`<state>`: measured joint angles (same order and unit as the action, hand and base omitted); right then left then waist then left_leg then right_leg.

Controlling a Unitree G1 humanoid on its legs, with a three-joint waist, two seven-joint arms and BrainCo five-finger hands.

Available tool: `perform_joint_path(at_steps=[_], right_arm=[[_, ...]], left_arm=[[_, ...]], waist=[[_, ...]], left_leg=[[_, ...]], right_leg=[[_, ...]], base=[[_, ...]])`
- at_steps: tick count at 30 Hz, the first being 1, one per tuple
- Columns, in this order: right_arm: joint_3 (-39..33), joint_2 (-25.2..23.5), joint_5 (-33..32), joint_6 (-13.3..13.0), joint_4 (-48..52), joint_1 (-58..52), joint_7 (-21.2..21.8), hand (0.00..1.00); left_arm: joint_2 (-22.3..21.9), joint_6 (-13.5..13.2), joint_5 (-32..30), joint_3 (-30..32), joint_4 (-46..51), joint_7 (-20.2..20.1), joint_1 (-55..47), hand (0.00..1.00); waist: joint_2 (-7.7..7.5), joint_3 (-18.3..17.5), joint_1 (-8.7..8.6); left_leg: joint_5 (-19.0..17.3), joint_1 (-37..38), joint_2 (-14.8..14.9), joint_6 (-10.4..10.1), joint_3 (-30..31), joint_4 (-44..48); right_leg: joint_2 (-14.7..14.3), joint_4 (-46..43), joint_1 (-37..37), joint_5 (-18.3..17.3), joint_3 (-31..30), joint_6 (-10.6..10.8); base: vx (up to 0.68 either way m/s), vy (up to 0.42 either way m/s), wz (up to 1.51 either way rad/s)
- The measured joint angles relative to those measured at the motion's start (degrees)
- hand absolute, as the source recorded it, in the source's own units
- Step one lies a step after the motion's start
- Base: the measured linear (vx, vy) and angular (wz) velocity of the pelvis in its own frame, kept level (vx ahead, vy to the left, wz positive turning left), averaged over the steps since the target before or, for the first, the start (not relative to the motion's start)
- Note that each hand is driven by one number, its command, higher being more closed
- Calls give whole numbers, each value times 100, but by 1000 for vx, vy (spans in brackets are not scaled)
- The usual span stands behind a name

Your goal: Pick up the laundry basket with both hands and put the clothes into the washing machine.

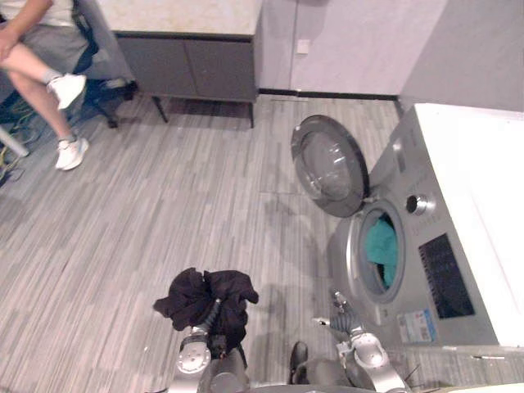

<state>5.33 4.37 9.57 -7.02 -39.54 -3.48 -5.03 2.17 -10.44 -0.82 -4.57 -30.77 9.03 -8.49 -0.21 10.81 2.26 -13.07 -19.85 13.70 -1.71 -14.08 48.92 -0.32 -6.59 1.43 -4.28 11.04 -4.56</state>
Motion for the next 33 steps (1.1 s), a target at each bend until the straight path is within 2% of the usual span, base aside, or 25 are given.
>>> perform_joint_path(at_steps=[1, 2, 3, 4, 5, 6, 7, 8, 9, 11, 12, 14, 16, 17, 18, 20, 21, 24, 26, 28, 29, 31, 33], right_arm=[[-12, 16, 0, 2, -91, 70, -5, 0], [-87, 27, 0, 19, -266, 207, -17, 0], [-129, 25, 2, 20, -311, 224, -32, 0], [-150, 20, 2, 19, -317, 223, -34, 0], [-202, 34, 7, 5, -382, 196, -52, 0], [-218, 75, 8, -1, -464, 205, -101, 0], [-224, 112, 9, 0, -482, 198, -116, 0], [-229, 141, 15, 5, -572, 202, -139, 0], [-233, 40, 17, 15, -630, 163, -146, 0], [-231, -67, 27, 17, -631, 51, -139, 0], [-230, -69, 27, 30, -634, 6, -128, 0], [-186, -69, 53, 65, -641, 118, -115, 0], [-36, -71, 74, 72, -654, 323, -108, 0], [33, -88, 77, 71, -668, 431, -99, 0], [32, -133, 85, 71, -690, 523, -99, 0], [32, -147, 123, 71, -690, 613, -106, 0], [30, -144, 131, 72, -690, 603, -111, 0], [15, -99, 184, 81, -690, 495, -112, 0], [17, -67, 140, 90, -695, 291, -118, 0], [23, -1, 40, 89, -698, 115, -139, 0], [22, 62, -6, 89, -699, 62, -165, 0], [-83, 208, -19, 94, -721, 143, -263, 0], [-165, 222, -53, 93, -765, 211, -270, 0]], left_arm=[[-26, 0, -11, -3, -1, -27, 41, 100], [-38, 0, -41, -30, -5, -34, 117, 100], [-37, 0, -97, -32, -5, -34, 217, 100], [-30, -1, -121, -33, -3, -34, 249, 100], [-35, -2, -156, -52, -5, -28, 284, 100], [-39, -3, -156, -94, -8, -22, 284, 100], [-50, -2, -156, -112, -15, -21, 272, 100], [-32, 11, -156, -180, -53, -21, 279, 100], [60, 15, -156, -218, -53, -21, 272, 100], [213, 21, -162, -246, -60, -28, 298, 100], [253, 20, -162, -234, -54, -23, 312, 100], [321, 27, -163, -196, -48, -22, 218, 100], [388, 48, -160, -194, -5, -17, 137, 100], [403, 80, -160, -191, 64, -16, 132, 100], [428, 105, -160, -193, 198, -19, 134, 100], [477, 107, -158, -197, 232, -23, 213, 100], [491, 108, -156, -198, 232, -24, 262, 100], [497, 113, -161, -201, 201, -50, 395, 100], [494, 116, -171, -204, 201, -151, 351, 100], [457, 120, -170, -211, 194, -163, 253, 100], [353, 123, -168, -212, 173, -158, 115, 100], [216, 132, -168, -388, 88, -166, 86, 100], [123, 134, -168, -451, 76, -159, 114, 100]], waist=[[-2, 5, 8], [-36, 63, 12], [-65, 92, 17], [-88, 106, 19], [-31, 106, 19], [86, 85, 37], [195, 71, 76], [253, 78, 136], [89, 73, 165], [-169, 19, 88], [-192, 2, 92], [-197, 0, 105], [-191, -3, 114], [-191, -4, 100], [-187, -8, 81], [-188, -16, 6], [-190, -17, -7], [-185, -34, -50], [-158, -19, -142], [-79, 0, -109], [31, -7, -58], [106, -14, 5], [113, 45, 2]], left_leg=[[5, -52, -52, -9, 54, -467], [64, -58, -271, -103, 448, -1456], [191, -48, -476, -280, 882, -2273], [304, -21, -587, -410, 1135, -2719], [638, 92, -688, -595, 1582, -3639], [874, 150, -628, -651, 1881, -4060], [901, 179, -553, -662, 2029, -4111], [1502, 137, -494, -714, 2058, -3730], [1483, 95, -649, -498, 1903, -3346], [1125, 76, -903, -241, 1485, -3066], [940, 121, -931, -133, 1193, -2950], [679, 361, -887, 12, 510, -2897], [510, 677, -762, 157, -214, -2993], [445, 833, -675, 200, -575, -3049], [346, 958, -556, 213, -907, -3053], [273, 1097, -394, 230, -1316, -3021], [248, 1117, -370, 234, -1374, -2964], [237, 1136, -217, 229, -1341, -2560], [231, 1138, 130, 234, -1307, -1855], [256, 1149, 499, 266, -1180, -1019], [321, 952, 643, 395, -734, -350], [-220, 734, 128, 13, 268, -410], [-302, 657, -407, -143, 1095, -1349]], right_leg=[[1, 29, -70, 2, -67, 5], [41, 77, -237, -5, -210, 15], [90, 96, -358, -27, -319, 52], [129, 97, -427, -74, -380, 128], [135, 112, -588, -193, -525, 308], [70, 116, -678, -339, -722, 512], [8, 115, -730, -453, -851, 595], [32, -14, -764, -730, -1155, 755], [206, -236, -700, -902, -1394, 878], [597, -682, -434, -1060, -1574, 999], [715, -1026, -190, -1040, -1740, 1008], [974, -1458, 170, -910, -1654, 1066], [1331, -1751, 483, -773, -578, 1015], [1472, -1766, 544, -713, 323, 876], [1555, -1757, 582, -686, 1225, 765], [1569, -1755, 591, -710, 2320, 548], [1570, -1749, 592, -722, 2560, 499], [1285, -1298, 443, -655, 2338, 678], [1018, -961, 114, -629, 2184, 692], [733, -715, -196, -595, 1934, 638], [588, -615, -406, -610, 1603, 598], [636, -700, -291, -605, 1010, 600], [718, -833, -167, -604, 554, 605]], base=[[366, 34, -61], [426, 101, -61], [419, 145, -55], [348, 202, -59], [365, 283, -82], [367, 320, -100], [331, 378, -131], [281, 399, -137], [269, 384, -119], [251, 343, -78], [220, 337, -98], [194, 361, -165], [133, 238, -196], [92, 153, -187], [86, 141, -171], [87, 85, -123], [121, 37, -106], [143, -111, -85], [139, -173, -58], [98, -82, -89], [111, -19, -133], [154, 106, -151], [108, 184, -116]])
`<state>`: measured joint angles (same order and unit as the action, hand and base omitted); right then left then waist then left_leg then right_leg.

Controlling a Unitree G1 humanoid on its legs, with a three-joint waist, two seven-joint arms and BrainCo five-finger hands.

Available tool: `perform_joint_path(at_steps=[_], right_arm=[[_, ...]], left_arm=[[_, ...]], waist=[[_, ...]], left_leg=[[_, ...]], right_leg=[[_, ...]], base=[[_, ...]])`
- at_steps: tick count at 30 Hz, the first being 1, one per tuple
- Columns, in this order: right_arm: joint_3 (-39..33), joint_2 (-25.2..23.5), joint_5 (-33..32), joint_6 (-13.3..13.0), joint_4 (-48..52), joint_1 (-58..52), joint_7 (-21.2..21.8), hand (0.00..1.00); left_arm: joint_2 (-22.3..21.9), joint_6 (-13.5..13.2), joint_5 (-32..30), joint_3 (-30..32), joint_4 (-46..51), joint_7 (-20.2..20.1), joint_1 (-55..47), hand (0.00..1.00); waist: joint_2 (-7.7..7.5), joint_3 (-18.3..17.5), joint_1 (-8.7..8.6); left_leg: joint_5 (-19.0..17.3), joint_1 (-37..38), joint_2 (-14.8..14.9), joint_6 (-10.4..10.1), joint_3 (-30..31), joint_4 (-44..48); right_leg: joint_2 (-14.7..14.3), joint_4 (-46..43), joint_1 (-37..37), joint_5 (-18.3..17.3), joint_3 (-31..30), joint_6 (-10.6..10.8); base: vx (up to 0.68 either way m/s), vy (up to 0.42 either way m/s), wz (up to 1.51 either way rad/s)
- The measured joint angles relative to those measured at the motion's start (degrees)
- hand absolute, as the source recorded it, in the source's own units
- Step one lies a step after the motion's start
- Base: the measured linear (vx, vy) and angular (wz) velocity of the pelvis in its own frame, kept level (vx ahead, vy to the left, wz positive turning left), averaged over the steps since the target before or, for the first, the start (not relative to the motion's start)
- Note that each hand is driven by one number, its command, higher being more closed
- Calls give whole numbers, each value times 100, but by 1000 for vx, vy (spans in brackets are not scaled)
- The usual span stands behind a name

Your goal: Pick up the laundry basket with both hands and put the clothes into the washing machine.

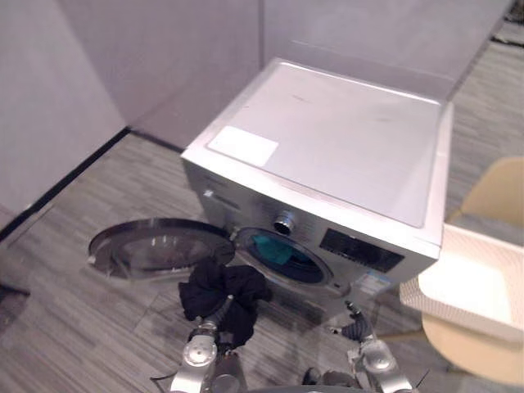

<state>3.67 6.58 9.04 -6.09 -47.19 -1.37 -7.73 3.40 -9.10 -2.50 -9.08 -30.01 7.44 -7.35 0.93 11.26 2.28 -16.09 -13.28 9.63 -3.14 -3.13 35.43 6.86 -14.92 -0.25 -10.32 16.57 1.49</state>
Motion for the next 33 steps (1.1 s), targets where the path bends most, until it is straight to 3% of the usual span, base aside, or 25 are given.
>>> perform_joint_path(at_steps=[1, 2, 3, 5, 9, 11, 15, 19, 25, 29, 33], right_arm=[[-17, -7, 0, -3, -18, 0, 0, 0], [-66, 56, 9, -1, -52, -27, -10, 0], [-85, -46, 9, 36, -125, -9, -53, 0], [-86, -151, 7, 28, -121, -57, -77, 0], [-86, -137, -6, 21, -165, 44, -79, 0], [-85, -113, -118, 15, -172, 231, -93, 0], [-95, -10, -304, 29, -133, 517, -141, 0], [-98, -27, -536, 41, 455, 898, -333, 0], [-101, -291, -619, 37, 1522, 1334, -513, 0], [-84, -441, -620, 24, 2417, 1313, -647, 0], [-60, -515, -752, -41, 3216, 1208, -644, 0]], left_arm=[[-19, 0, 1, -7, -14, 2, 12, 100], [-50, -4, -1, -43, -50, 6, 27, 100], [-6, 15, -1, -68, -217, 11, 143, 100], [168, 50, 7, -159, -245, 19, 291, 100], [219, 51, 25, -155, -223, 38, 364, 100], [249, 51, 36, -146, -127, 37, 428, 100], [233, 43, 93, -144, 124, 175, 814, 100], [142, 45, 358, -151, 262, 451, 1360, 100], [-69, 90, 466, -136, 772, 840, 2435, 100], [-219, 110, 409, -151, 1054, 1077, 3737, 100], [119, 145, 376, -129, 1214, 1366, 4975, 100]], waist=[[31, -3, -3], [224, -37, -4], [65, 33, 8], [-88, 50, -101], [-12, 147, -133], [-18, 346, -146], [-79, 838, -169], [-192, 1291, -153], [-234, 1491, -144], [-282, 1516, -172], [-309, 1530, -308]], left_leg=[[54, 4, -95, -67, 206, -356], [638, 32, -175, -173, 560, -1072], [564, 99, -251, -162, 392, -876], [474, 43, -419, -58, 213, -696], [3, -138, -423, 120, -127, -36], [-354, -472, -354, 162, -272, 659], [-738, -1435, -276, 140, -227, 1757], [-1079, -2693, -11, 181, -144, 3123], [-1287, -4437, 365, 193, -70, 4485], [-1324, -5446, 571, 169, -14, 5088], [-1328, -6081, 737, 166, 72, 5414]], right_leg=[[-2, -37, 22, 0, -102, 31], [-93, -199, 101, -93, -291, 230], [46, -453, 198, -217, -500, 382], [309, -832, 428, -373, -629, 470], [440, -1610, 903, -681, -1074, 607], [465, -2407, 1423, -977, -1371, 672], [526, -3611, 2396, -1370, -1531, 673], [514, -5027, 3690, -1767, -1671, 633], [424, -6458, 5545, -1984, -1839, 556], [306, -7094, 6664, -2003, -1961, 548], [197, -7389, 7325, -1974, -1962, 510]], base=[[106, 243, -106], [134, 251, -90], [108, 185, -76], [46, 144, -28], [-55, 118, -41], [-151, 64, -41], [-213, 8, -3], [-210, 14, -8], [-150, -13, -19], [-96, -67, -25], [-40, -65, -19]])
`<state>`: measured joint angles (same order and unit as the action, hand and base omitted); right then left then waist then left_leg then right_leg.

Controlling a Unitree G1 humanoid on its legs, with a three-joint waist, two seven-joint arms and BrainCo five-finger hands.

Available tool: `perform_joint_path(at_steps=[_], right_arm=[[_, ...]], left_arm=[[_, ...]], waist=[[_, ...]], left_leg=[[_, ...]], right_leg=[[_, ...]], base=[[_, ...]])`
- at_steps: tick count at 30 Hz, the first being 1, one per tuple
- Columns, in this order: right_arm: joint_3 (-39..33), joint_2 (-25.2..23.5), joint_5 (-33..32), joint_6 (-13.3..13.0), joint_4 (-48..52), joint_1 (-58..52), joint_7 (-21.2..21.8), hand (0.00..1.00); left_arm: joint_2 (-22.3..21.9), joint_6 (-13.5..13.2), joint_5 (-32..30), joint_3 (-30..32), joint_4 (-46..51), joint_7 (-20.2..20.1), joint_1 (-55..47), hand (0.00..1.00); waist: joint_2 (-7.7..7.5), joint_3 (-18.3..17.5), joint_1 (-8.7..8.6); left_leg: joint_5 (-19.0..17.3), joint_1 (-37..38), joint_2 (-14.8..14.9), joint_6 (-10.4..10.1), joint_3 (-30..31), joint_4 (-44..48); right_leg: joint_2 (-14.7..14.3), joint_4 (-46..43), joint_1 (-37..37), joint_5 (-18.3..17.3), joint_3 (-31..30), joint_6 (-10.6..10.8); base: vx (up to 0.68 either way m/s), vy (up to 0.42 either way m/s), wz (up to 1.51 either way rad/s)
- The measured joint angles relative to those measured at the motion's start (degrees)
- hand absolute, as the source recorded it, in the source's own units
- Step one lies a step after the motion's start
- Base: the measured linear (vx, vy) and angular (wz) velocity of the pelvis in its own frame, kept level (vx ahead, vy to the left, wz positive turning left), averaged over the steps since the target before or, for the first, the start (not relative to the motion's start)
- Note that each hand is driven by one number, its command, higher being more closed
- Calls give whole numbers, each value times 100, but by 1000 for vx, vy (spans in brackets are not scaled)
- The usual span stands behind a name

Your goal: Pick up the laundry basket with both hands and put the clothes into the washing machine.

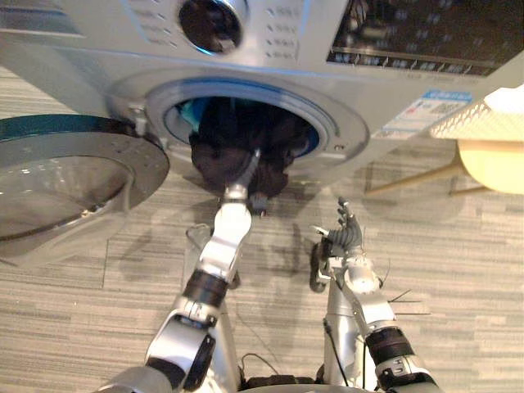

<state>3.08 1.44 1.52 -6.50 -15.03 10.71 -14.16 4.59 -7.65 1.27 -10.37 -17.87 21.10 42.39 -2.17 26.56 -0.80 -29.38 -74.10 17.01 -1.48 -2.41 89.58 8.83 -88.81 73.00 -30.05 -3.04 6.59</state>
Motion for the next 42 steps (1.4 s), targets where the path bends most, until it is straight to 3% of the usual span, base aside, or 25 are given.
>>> perform_joint_path(at_steps=[2, 5, 7, 10, 11, 13, 17, 21, 29, 37, 42], right_arm=[[14, -62, -52, -127, 370, -38, 63, 0], [12, -118, -67, -206, 745, -142, 98, 0], [7, -141, -67, -224, 837, -134, 182, 0], [-18, -221, -90, -319, 1009, -121, 231, 0], [-19, -239, -92, -368, 1072, -119, 271, 0], [4, -281, -93, -442, 1188, -124, 331, 0], [2, -274, -139, -600, 1264, -149, 461, 0], [73, -281, -302, -603, 1430, -165, 712, 0], [256, -187, -504, -605, 1660, -433, 1194, 0], [454, 59, -717, -692, 1658, -610, 1329, 0], [462, 36, -639, -830, 1652, -665, 1278, 0]], left_arm=[[444, 55, -146, 1, -1, 117, 904, 100], [907, 207, -204, 41, -129, 271, 1776, 100], [1031, 246, -248, 115, -379, 304, 2226, 100], [1330, 286, -440, 172, -878, 325, 3037, 100], [1449, 292, -490, 209, -1013, 340, 3219, 0], [1663, 326, -747, 283, -1248, 408, 3452, 0], [1865, 672, -1532, 521, -1950, 336, 3701, 0], [1861, 1093, -2287, 929, -2736, -279, 3739, 0], [1877, 1244, -3303, 1452, -2962, -1121, 3697, 0], [2165, 1172, -3103, 1418, -2871, -979, 3472, 0], [2160, 954, -2569, 1010, -1222, -258, 2867, 0]], waist=[[-31, 2, -139], [-43, 8, -198], [-48, 11, -220], [-181, 50, -252], [-199, 51, -279], [-266, 56, -299], [-350, 52, -320], [-432, 89, -326], [-475, 97, -294], [-471, 87, -257], [-468, 83, -183]], left_leg=[[-2, -380, 63, -2, 86, 174], [-15, -654, 108, 26, 126, 371], [-15, -791, 121, 26, 196, 438], [-22, -956, 137, 15, 269, 524], [-22, -1026, 146, 15, 288, 555], [-24, -1134, 198, 17, 290, 587], [-23, -1433, 224, 18, 376, 650], [-23, -1606, 220, 18, 407, 700], [-22, -1624, 215, 17, 428, 706], [-20, -1624, 198, 13, 443, 688], [24, -1624, 92, -57, 480, 614]], right_leg=[[-67, -156, 360, 21, 19, -17], [-87, -360, 650, 8, 19, -56], [-94, -413, 737, -5, 75, -81], [-96, -509, 874, -33, 115, -109], [-103, -524, 931, -33, 126, -110], [-158, -531, 1048, -22, 119, -119], [-190, -542, 1284, 11, 189, -150], [-185, -593, 1436, 10, 214, -151], [-170, -609, 1437, 5, 235, -160], [-140, -635, 1436, -29, 263, -220], [-13, -677, 1416, -98, 324, -292]], base=[[9, -72, -16], [41, -58, -8], [43, -55, 0], [17, -37, -1], [18, -48, -8], [19, -34, -14], [30, -24, -8], [43, -20, -1], [9, -5, 0], [31, -18, 2], [42, -27, 12]])
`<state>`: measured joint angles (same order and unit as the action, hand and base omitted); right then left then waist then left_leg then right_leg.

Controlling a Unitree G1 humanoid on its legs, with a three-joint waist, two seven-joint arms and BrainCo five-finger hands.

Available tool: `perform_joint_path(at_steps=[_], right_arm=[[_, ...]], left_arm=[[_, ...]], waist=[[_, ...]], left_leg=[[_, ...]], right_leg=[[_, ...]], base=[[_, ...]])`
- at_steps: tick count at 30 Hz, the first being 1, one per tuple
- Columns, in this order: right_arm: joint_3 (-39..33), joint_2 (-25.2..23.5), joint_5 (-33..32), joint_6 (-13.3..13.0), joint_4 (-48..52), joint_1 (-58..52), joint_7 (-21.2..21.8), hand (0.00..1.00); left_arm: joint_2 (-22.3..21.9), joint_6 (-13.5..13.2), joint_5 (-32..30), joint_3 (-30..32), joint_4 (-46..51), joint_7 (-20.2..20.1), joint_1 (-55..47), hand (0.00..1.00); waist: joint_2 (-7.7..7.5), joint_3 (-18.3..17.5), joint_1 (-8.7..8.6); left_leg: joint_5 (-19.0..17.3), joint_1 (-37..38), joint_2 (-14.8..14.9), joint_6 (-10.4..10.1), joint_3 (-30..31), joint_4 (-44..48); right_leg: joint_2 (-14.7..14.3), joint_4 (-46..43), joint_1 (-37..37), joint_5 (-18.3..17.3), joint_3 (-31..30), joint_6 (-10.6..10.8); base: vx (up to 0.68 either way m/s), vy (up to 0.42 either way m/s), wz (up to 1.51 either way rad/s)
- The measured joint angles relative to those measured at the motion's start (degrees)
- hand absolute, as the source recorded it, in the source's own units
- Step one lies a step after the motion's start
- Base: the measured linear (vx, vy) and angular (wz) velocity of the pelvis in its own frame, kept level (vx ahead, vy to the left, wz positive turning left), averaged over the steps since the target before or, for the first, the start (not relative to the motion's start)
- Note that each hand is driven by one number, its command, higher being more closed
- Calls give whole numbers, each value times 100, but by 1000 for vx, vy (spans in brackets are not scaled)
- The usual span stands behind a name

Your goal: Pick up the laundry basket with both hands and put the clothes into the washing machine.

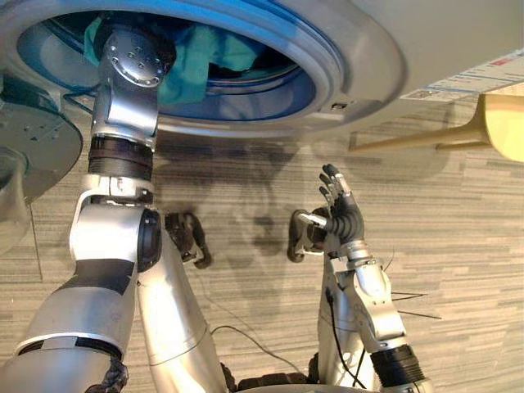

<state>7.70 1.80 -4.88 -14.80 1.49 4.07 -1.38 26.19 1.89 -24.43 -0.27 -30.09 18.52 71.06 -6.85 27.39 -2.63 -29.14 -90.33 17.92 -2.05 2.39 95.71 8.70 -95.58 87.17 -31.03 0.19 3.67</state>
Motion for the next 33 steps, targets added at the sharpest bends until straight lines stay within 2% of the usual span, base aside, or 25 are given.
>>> perform_joint_path(at_steps=[2, 5, 7, 9, 10, 13, 15, 20, 23, 28, 30, 31, 33], right_arm=[[-26, -51, 107, -16, 0, 1, -57, 0], [-73, -97, 170, -13, -11, 3, -114, 0], [-123, -87, 172, -12, -11, 6, -103, 0], [-138, -81, 165, -6, -12, 6, -81, 0], [-154, -79, 153, 26, -13, 5, -49, 0], [-225, -68, 151, 138, -14, 6, 82, 0], [-228, -44, 149, 189, -14, 6, 153, 0], [-228, -1, 149, 254, -15, 5, 198, 0], [-224, -10, 151, 258, -16, -8, 283, 0], [-222, -31, 203, 256, -62, -30, 276, 0], [-230, -27, 230, 255, -63, -69, 274, 0], [-239, -26, 345, 253, -63, -124, 263, 0], [-235, -30, 377, 252, -62, -134, 261, 0]], left_arm=[[-1, -5, 18, -108, 412, 161, -196, 0], [130, 4, -64, -496, 976, 183, -549, 0], [281, 4, -497, -837, 1201, 129, -782, 0], [407, -2, -796, -1011, 1263, -35, -948, 0], [494, -9, -998, -1095, 1264, -298, -1059, 0], [653, -33, -1135, -1149, 1254, -823, -1297, 0], [756, -62, -1143, -1150, 1252, -994, -1359, 0], [928, -79, -1114, -1114, 1232, -1200, -1402, 0], [935, -108, -1102, -779, 1399, -1201, -1866, 0], [646, -119, -794, -18, 2245, -914, -2983, 0], [332, -126, -709, 95, 2626, -818, -3387, 0], [-68, -131, -584, 211, 2962, -679, -3846, 0], [-310, -134, -502, 339, 3188, -594, -4175, 0]], waist=[[1, -3, 35], [1, -3, 47], [4, -7, 78], [10, -11, 117], [35, -49, 113], [36, -74, 123], [38, -79, 128], [45, -83, 206], [116, -214, 190], [178, -395, 245], [222, -465, 295], [288, -551, 340], [315, -572, 350]], left_leg=[[18, 11, -37, -31, 21, -16], [63, 80, -101, -97, 66, -98], [84, 161, -111, -134, 64, -176], [97, 234, -108, -159, 52, -230], [125, 246, -108, -171, 47, -292], [167, 327, -100, -217, 25, -400], [180, 341, -100, -240, 26, -430], [216, 406, -94, -272, 20, -530], [216, 396, -86, -273, 38, -581], [242, 417, -97, -318, 38, -710], [248, 421, -100, -328, 43, -742], [250, 427, -105, -332, 43, -765], [253, 456, -110, -339, 38, -784]], right_leg=[[40, -32, -17, -43, 23, -25], [100, -25, -114, -88, 97, -74], [120, 3, -175, -101, 116, -101], [119, 30, -217, -104, 116, -106], [119, 76, -224, -103, 134, -109], [109, 136, -280, -104, 148, -116], [108, 145, -300, -114, 165, -135], [101, 199, -342, -120, 215, -160], [92, 275, -357, -120, 257, -169], [97, 365, -377, -129, 296, -188], [100, 384, -381, -135, 311, -197], [112, 393, -387, -149, 324, -221], [121, 395, -407, -158, 325, -234]], base=[[37, -34, 15], [30, -36, 14], [35, -48, 9], [34, -52, 3], [32, -47, 3], [36, -47, 1], [39, -40, 2], [34, -48, 1], [51, -35, -2], [54, -37, 2], [51, -43, 3], [49, -42, 3], [40, -40, 4]])
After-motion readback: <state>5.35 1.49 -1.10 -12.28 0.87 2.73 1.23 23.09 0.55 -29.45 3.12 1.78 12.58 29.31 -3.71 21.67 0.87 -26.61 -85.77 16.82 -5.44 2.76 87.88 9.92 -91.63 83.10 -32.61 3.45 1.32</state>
